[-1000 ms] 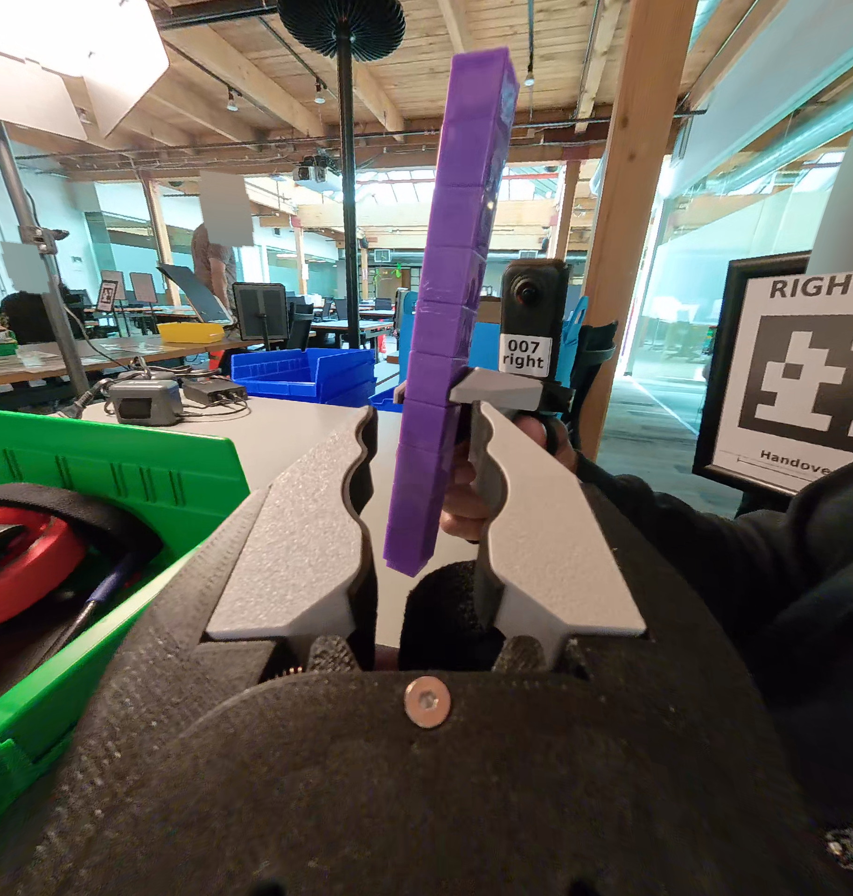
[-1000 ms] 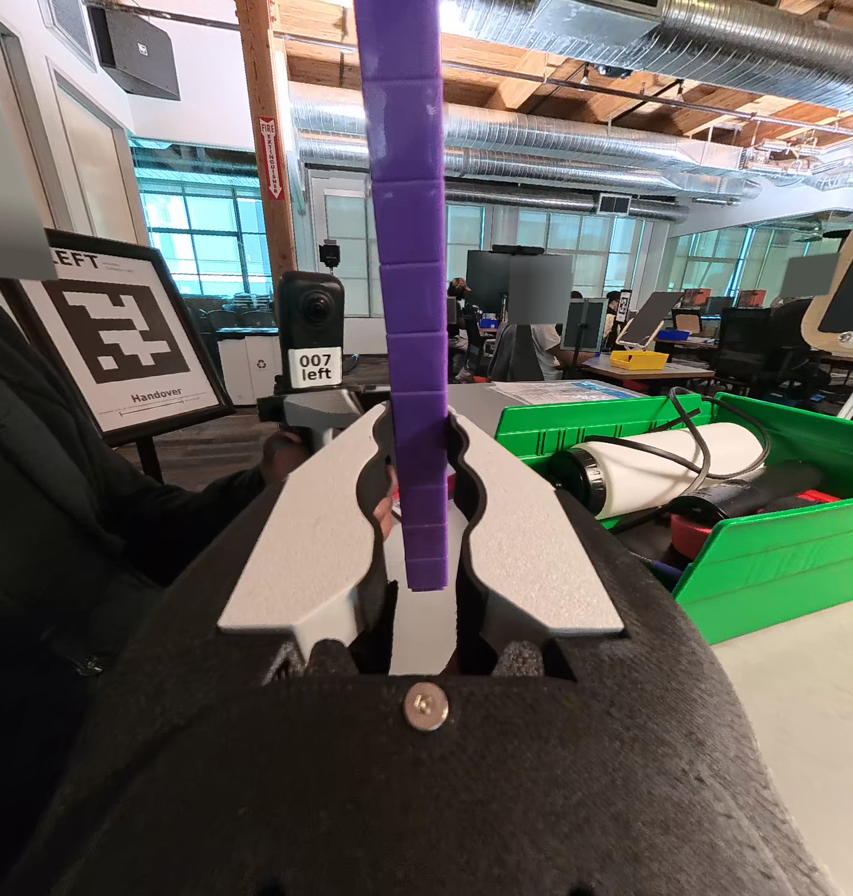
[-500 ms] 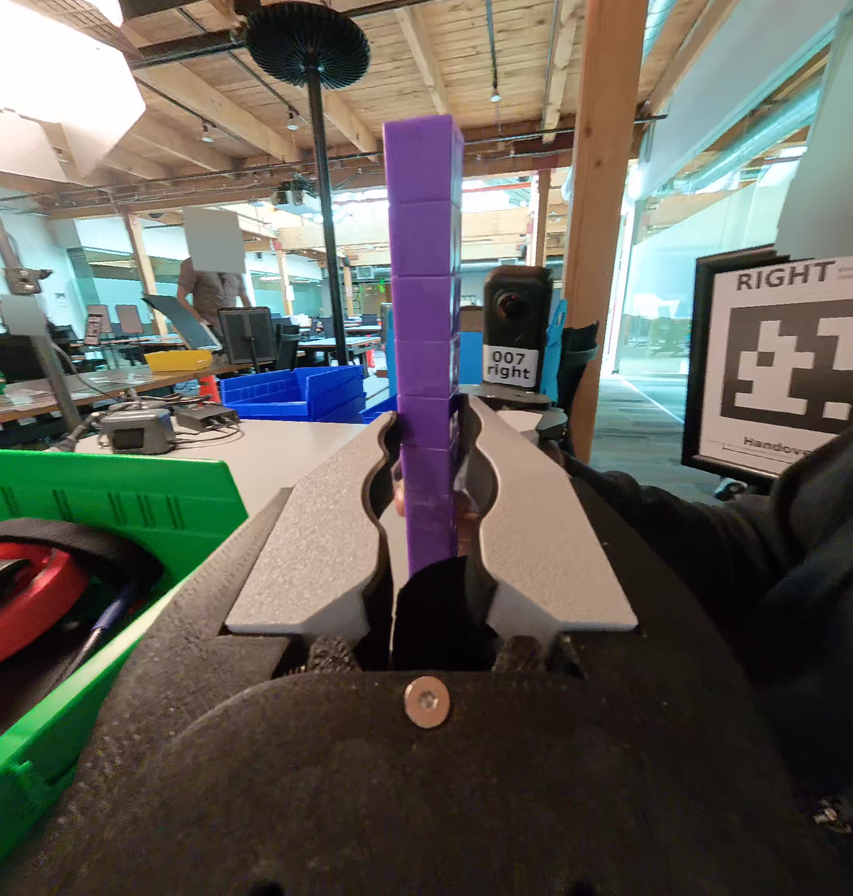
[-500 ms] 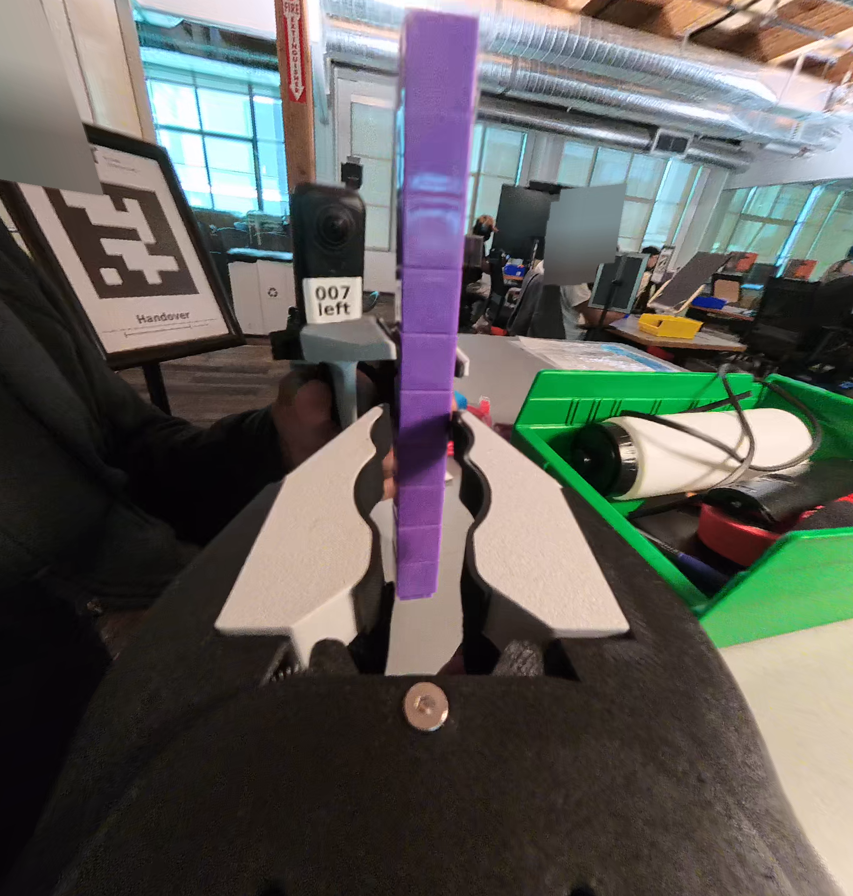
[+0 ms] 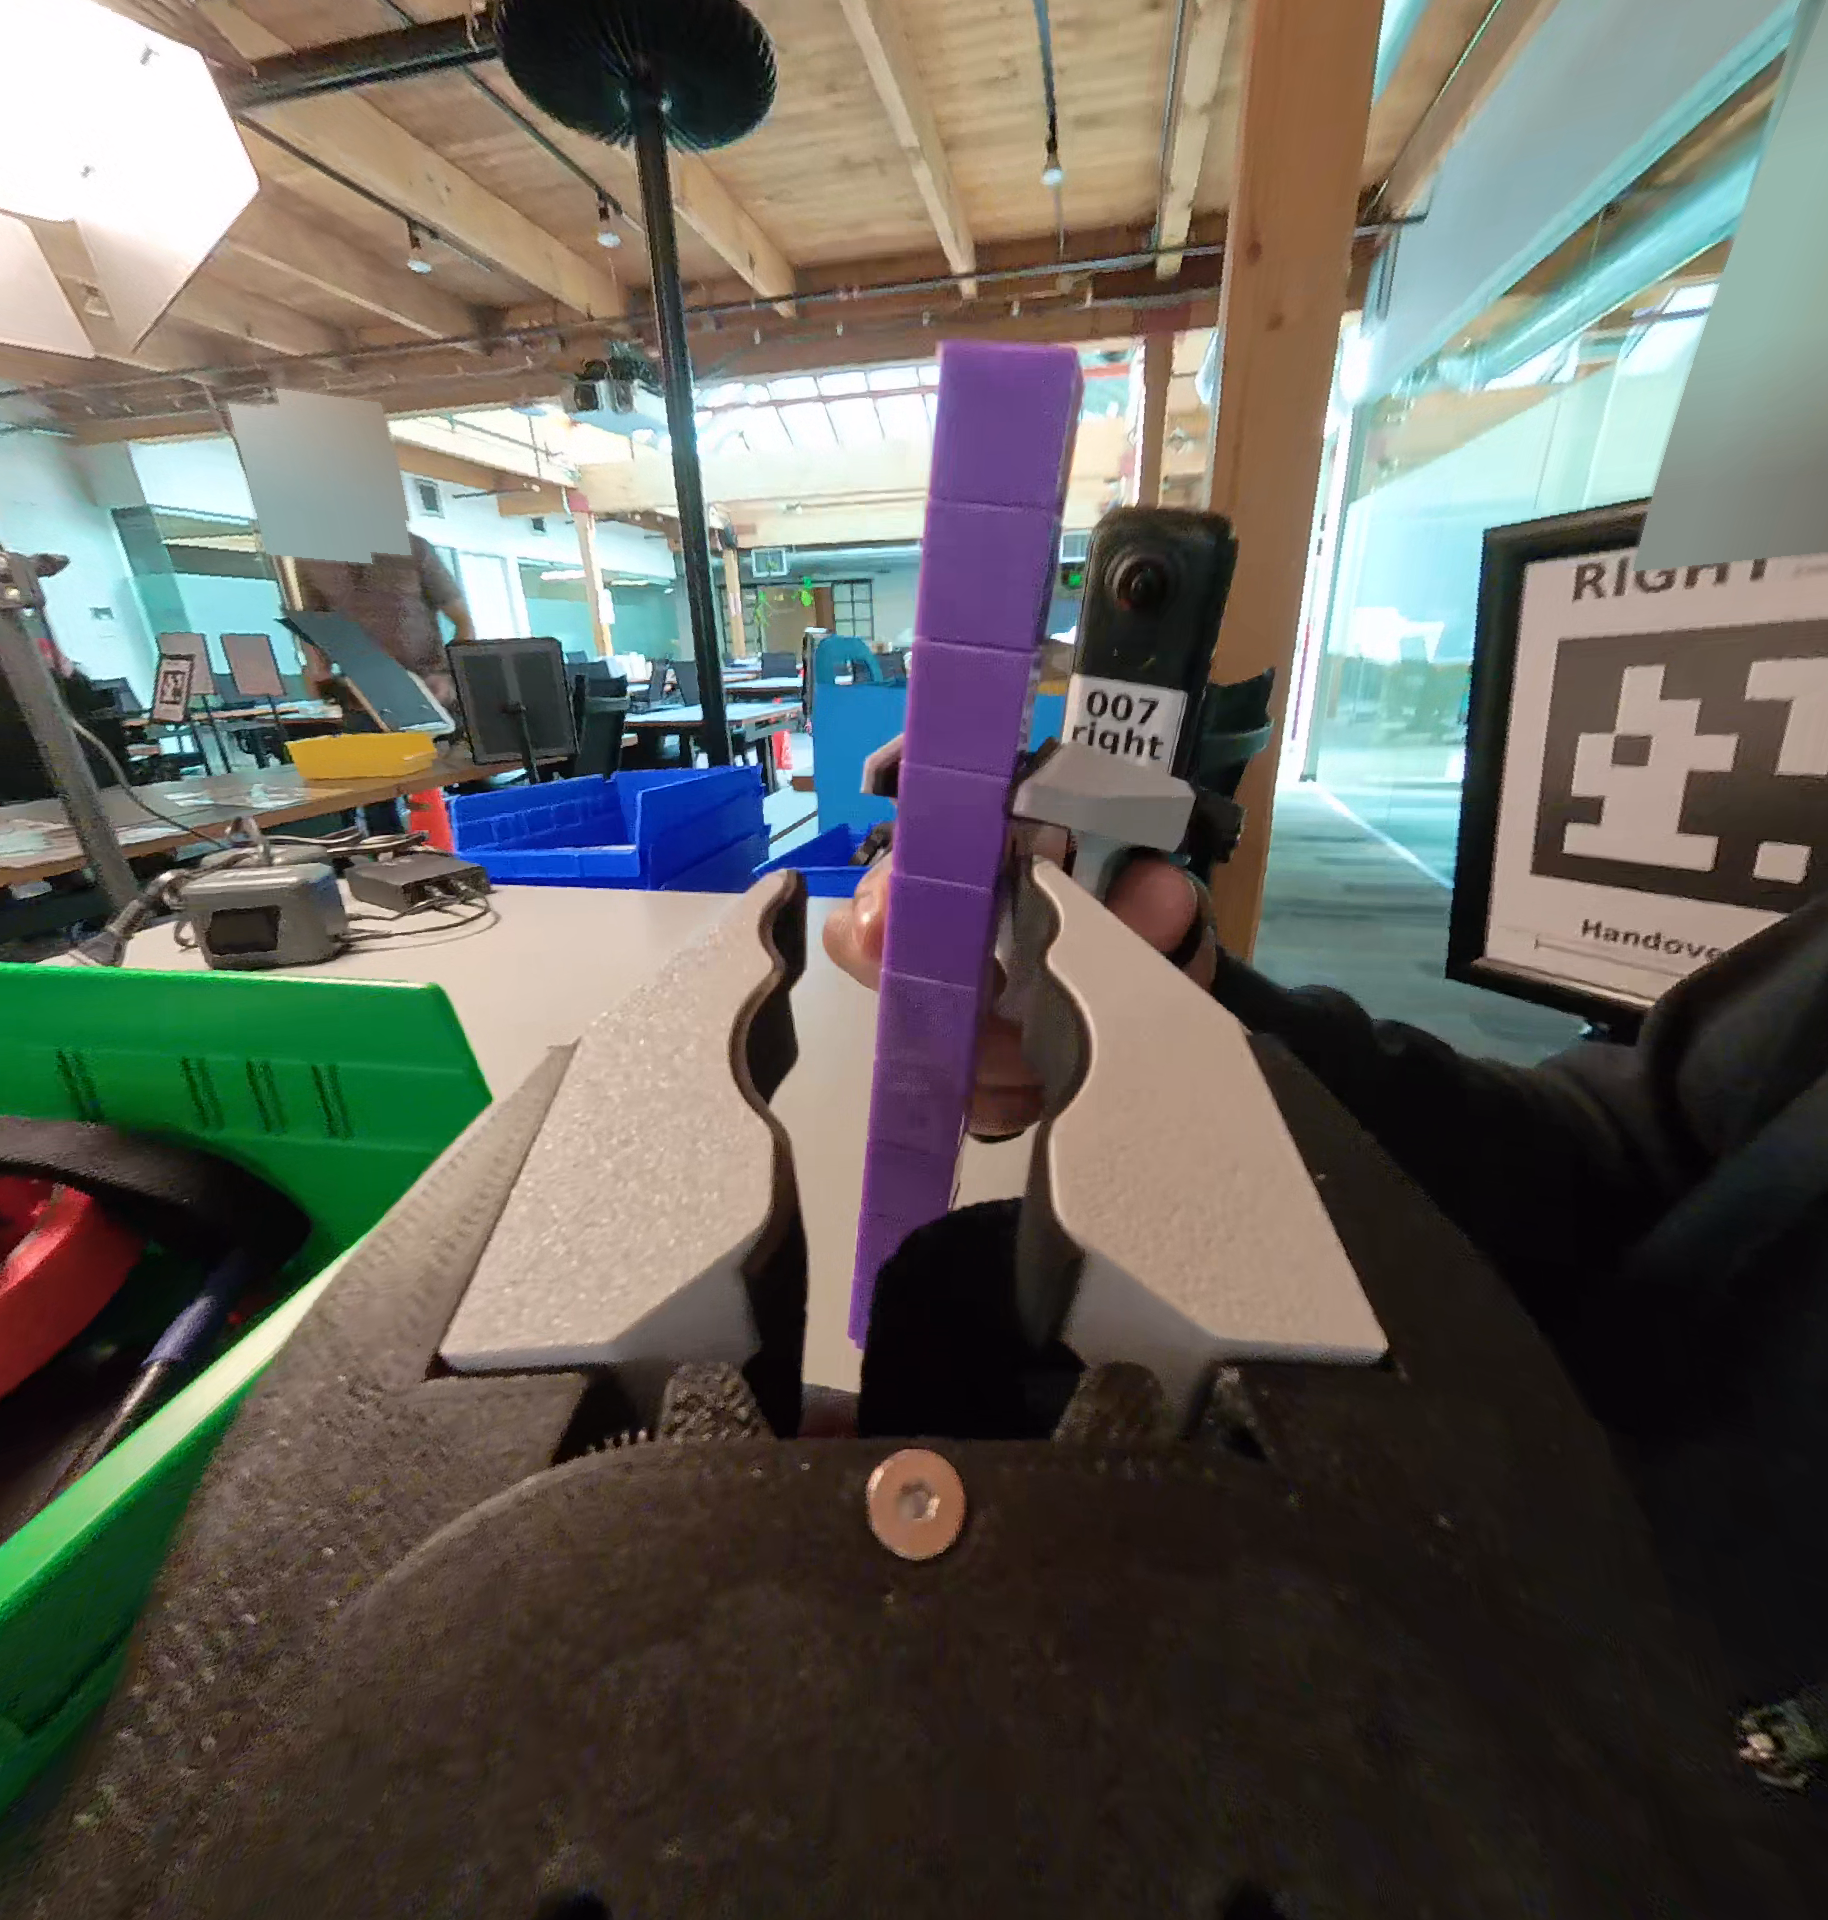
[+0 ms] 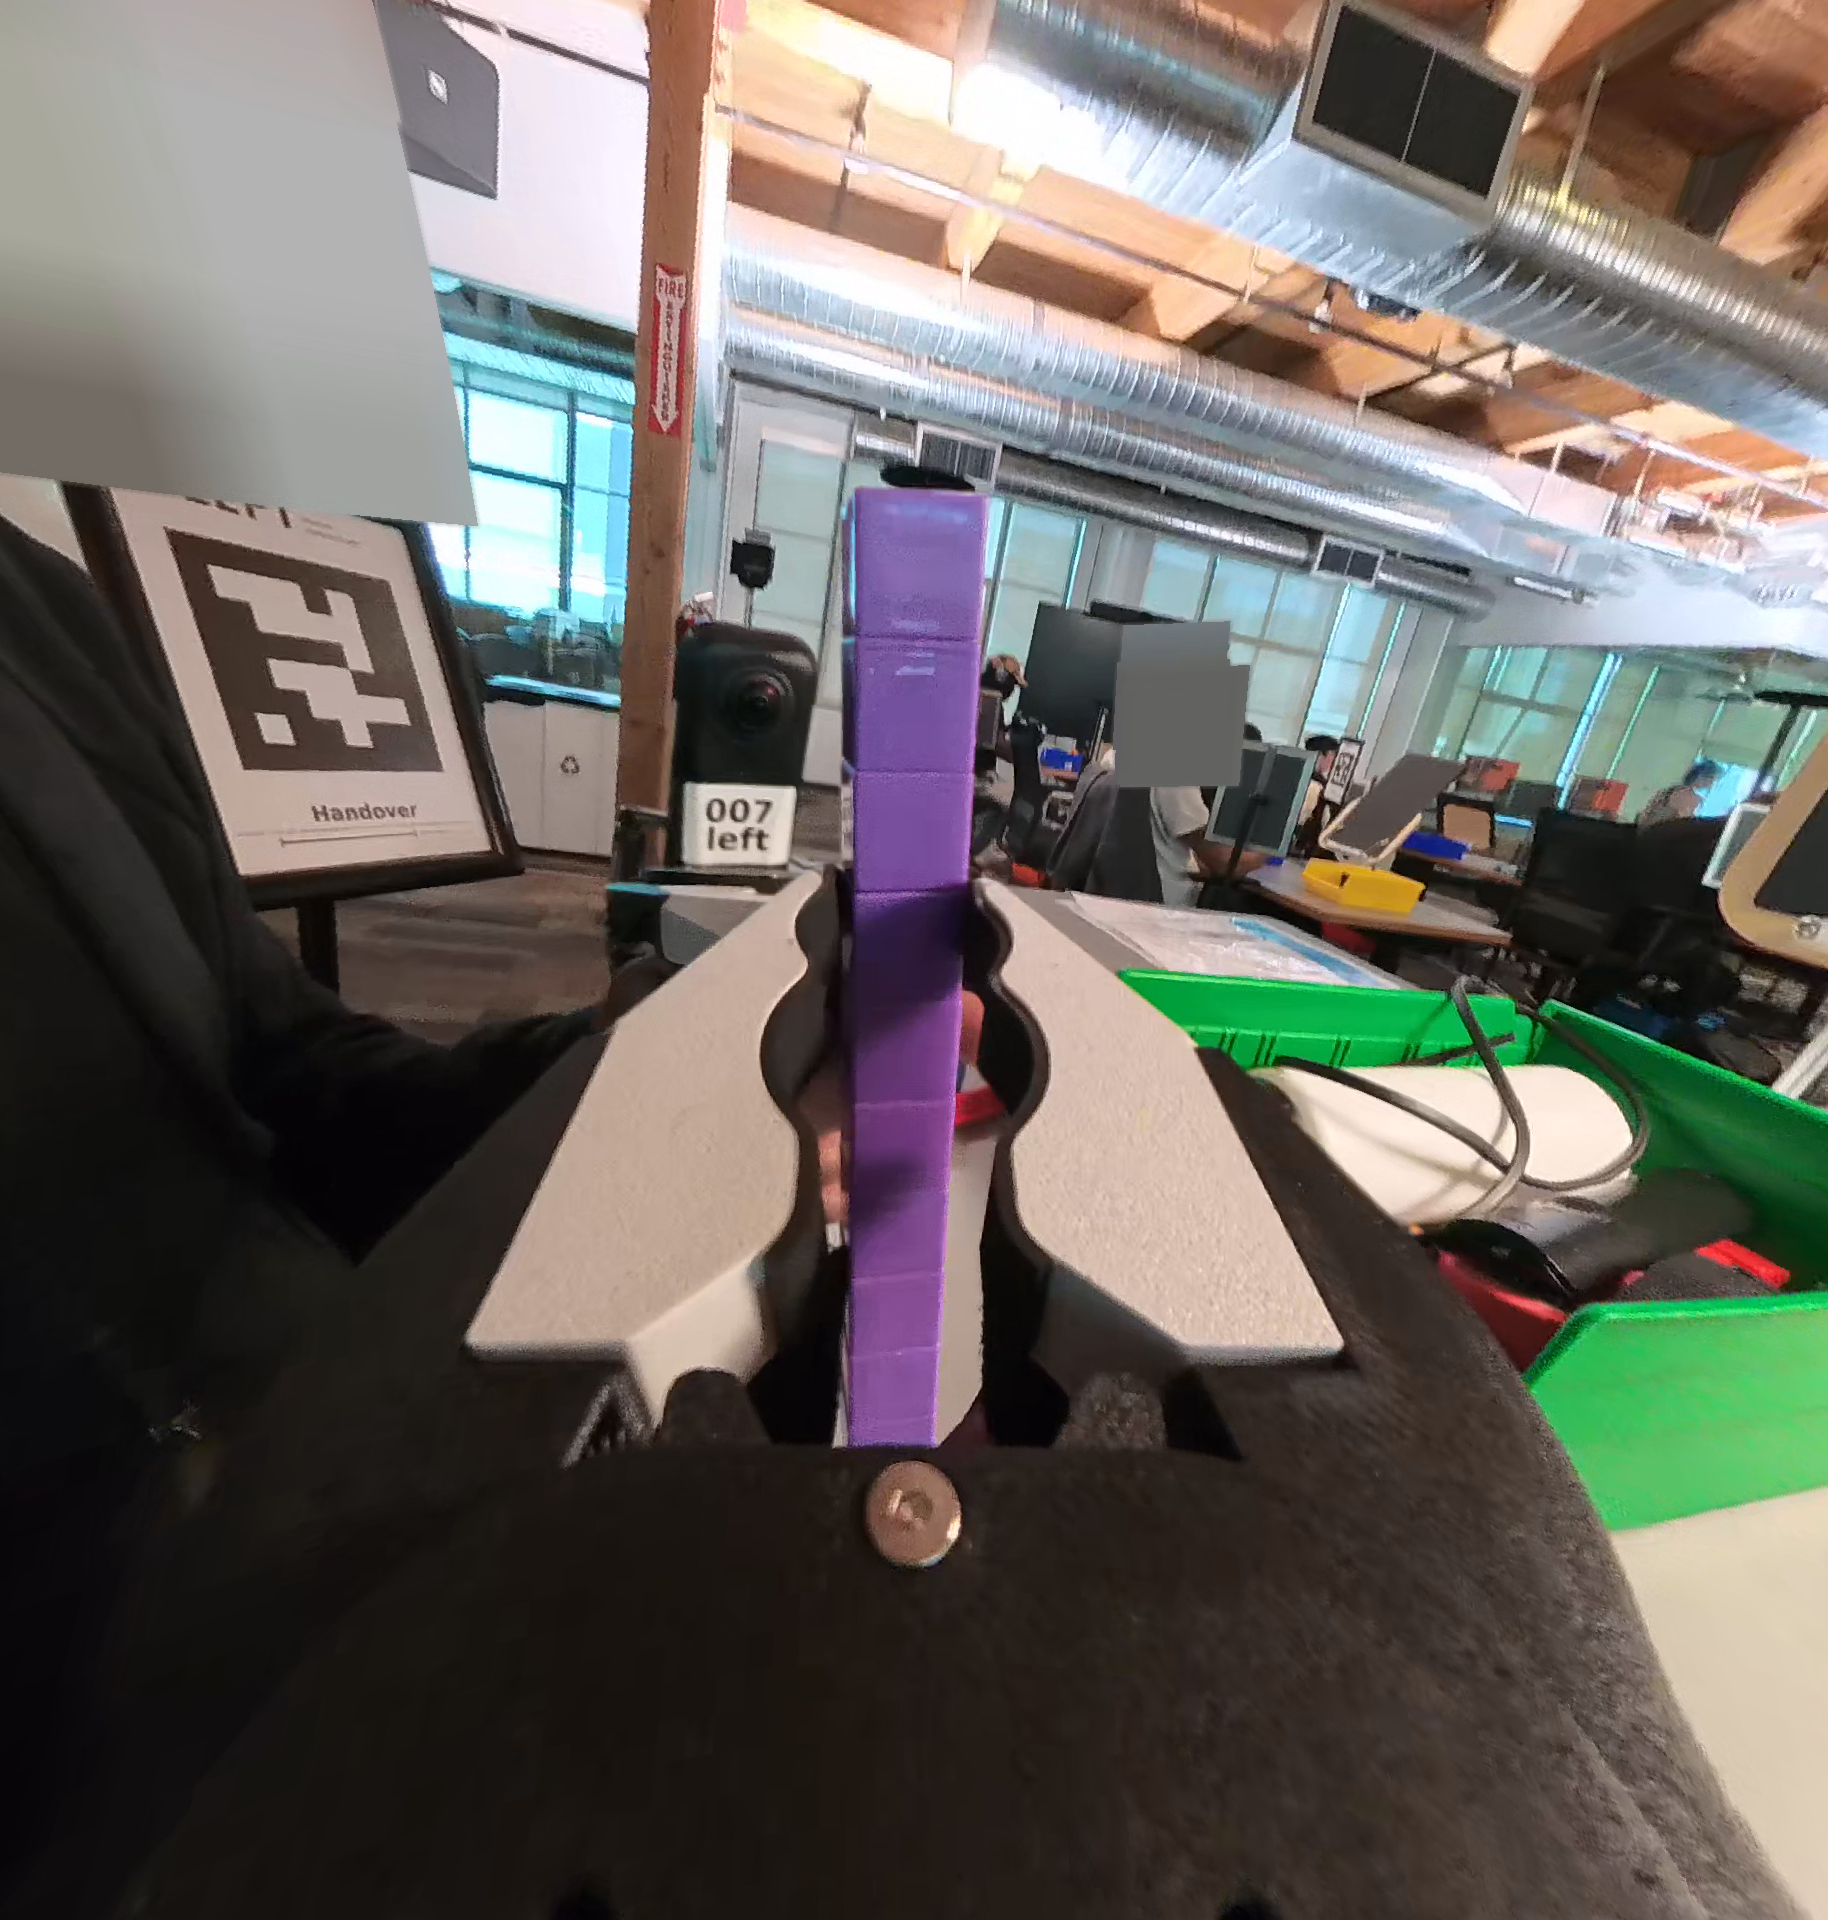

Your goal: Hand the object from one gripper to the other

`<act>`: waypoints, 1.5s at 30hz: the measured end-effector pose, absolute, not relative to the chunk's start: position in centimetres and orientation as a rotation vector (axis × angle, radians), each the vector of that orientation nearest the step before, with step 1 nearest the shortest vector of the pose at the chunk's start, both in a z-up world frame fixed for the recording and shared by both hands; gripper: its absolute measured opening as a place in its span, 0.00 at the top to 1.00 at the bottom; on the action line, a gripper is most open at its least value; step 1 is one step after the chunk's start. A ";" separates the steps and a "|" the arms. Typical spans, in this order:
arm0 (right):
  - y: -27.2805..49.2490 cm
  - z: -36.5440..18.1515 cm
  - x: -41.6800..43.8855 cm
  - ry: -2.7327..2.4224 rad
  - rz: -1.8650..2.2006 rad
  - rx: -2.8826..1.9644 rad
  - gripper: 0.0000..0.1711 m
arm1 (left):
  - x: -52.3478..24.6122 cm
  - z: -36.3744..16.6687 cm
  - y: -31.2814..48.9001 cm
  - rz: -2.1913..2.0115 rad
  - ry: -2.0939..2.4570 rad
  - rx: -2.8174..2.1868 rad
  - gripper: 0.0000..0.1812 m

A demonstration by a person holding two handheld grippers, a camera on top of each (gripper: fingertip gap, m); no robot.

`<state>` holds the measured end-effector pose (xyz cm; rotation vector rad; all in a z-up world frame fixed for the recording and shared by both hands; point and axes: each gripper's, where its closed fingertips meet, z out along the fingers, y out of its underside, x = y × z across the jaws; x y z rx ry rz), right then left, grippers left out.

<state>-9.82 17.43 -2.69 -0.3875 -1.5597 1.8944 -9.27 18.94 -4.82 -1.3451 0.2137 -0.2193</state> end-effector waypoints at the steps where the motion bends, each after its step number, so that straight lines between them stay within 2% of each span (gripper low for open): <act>1: 17.3 -2.5 -9.7 -1.550 1.913 -0.377 0.86 | -9.1 -4.7 18.8 -0.236 0.222 -1.336 0.77; 3: 16.8 -2.7 -9.7 -1.562 1.915 -0.366 0.85 | -8.5 -5.0 18.8 -0.248 0.252 -1.345 0.80; 4: 16.6 -3.0 -9.8 -1.575 1.899 -0.358 0.85 | -8.2 -5.2 18.8 -0.235 0.277 -1.356 0.86; 5: 16.4 -3.1 -9.7 -1.581 1.897 -0.349 0.85 | -8.1 -5.4 18.8 -0.208 0.298 -1.362 0.86; 8: 16.9 -1.7 -9.3 -1.524 1.944 -0.364 0.72 | -8.0 -5.7 18.8 -0.186 0.317 -1.382 0.87; 9: 17.1 -1.4 -9.1 -1.514 1.954 -0.371 0.72 | -7.9 -6.0 19.0 -0.191 0.326 -1.396 0.87; 11: 17.0 -1.6 -9.1 -1.541 1.900 -0.365 0.84 | -7.4 -6.3 19.1 -0.181 0.356 -1.409 0.87; 12: 17.0 -1.6 -9.1 -1.541 1.871 -0.366 0.84 | -7.6 -6.3 19.2 -0.160 0.343 -1.414 0.87; 14: 17.0 -1.6 -9.2 -1.536 1.857 -0.372 0.85 | -8.1 -5.7 19.2 -0.163 0.298 -1.387 0.84; 15: 16.8 -1.6 -9.2 -1.542 1.857 -0.373 0.85 | -8.1 -5.2 19.0 -0.189 0.287 -1.353 0.78; 16: 16.5 -1.8 -9.2 -1.552 1.860 -0.366 0.85 | -8.0 -4.8 18.7 -0.216 0.280 -1.333 0.77; 19: 15.9 -2.2 -9.4 -1.570 1.850 -0.355 0.84 | -7.8 -5.0 18.6 -0.216 0.312 -1.344 0.86; 22: 16.4 -0.8 -8.7 -1.499 1.942 -0.361 0.72 | -7.5 -5.4 18.6 -0.168 0.352 -1.355 0.87; 23: 16.6 -0.3 -8.5 -1.484 1.972 -0.363 0.73 | -7.3 -5.6 18.6 -0.165 0.367 -1.365 0.87; 24: 16.6 -0.2 -8.4 -1.483 1.969 -0.358 0.81 | -7.0 -5.8 18.7 -0.168 0.383 -1.372 0.87; 25: 16.5 -0.3 -8.2 -1.489 1.948 -0.342 0.85 | -6.9 -5.9 18.8 -0.165 0.388 -1.378 0.87; 27: 16.4 -0.3 -8.3 -1.490 1.911 -0.342 0.86 | -7.1 -5.6 18.8 -0.161 0.363 -1.365 0.87; 29: 15.9 -0.7 -8.5 -1.516 1.878 -0.336 0.85 | -7.2 -4.7 18.5 -0.187 0.335 -1.320 0.76; 30: 15.6 -0.9 -8.6 -1.521 1.876 -0.333 0.85 | -7.3 -4.6 18.4 -0.198 0.330 -1.312 0.76; 32: 15.4 -0.8 -8.7 -1.511 1.883 -0.338 0.85 | -7.2 -4.7 18.3 -0.181 0.352 -1.314 0.86; 35: 15.7 -1.0 -8.8 -1.511 1.914 -0.352 0.72 | -8.2 -3.9 18.0 -0.141 0.306 -1.274 0.87; 37: 15.8 -2.0 -9.3 -1.572 1.907 -0.387 0.69 | -8.9 -2.4 17.0 -0.202 0.256 -1.186 0.87; 39: 15.3 -3.8 -10.1 -1.661 1.840 -0.414 0.71 | -9.2 -1.1 15.8 -0.271 0.227 -1.095 0.87; 41: 14.4 -5.5 -10.8 -1.751 1.755 -0.430 0.85 | -9.6 -0.8 15.5 -0.308 0.198 -1.067 0.87; 44: 14.0 -5.7 -11.3 -1.747 1.731 -0.439 0.86 | -9.7 -0.8 15.6 -0.340 0.184 -1.071 0.86; 45: 14.2 -5.4 -11.3 -1.723 1.751 -0.454 0.86 | -9.8 -0.9 15.7 -0.355 0.171 -1.072 0.82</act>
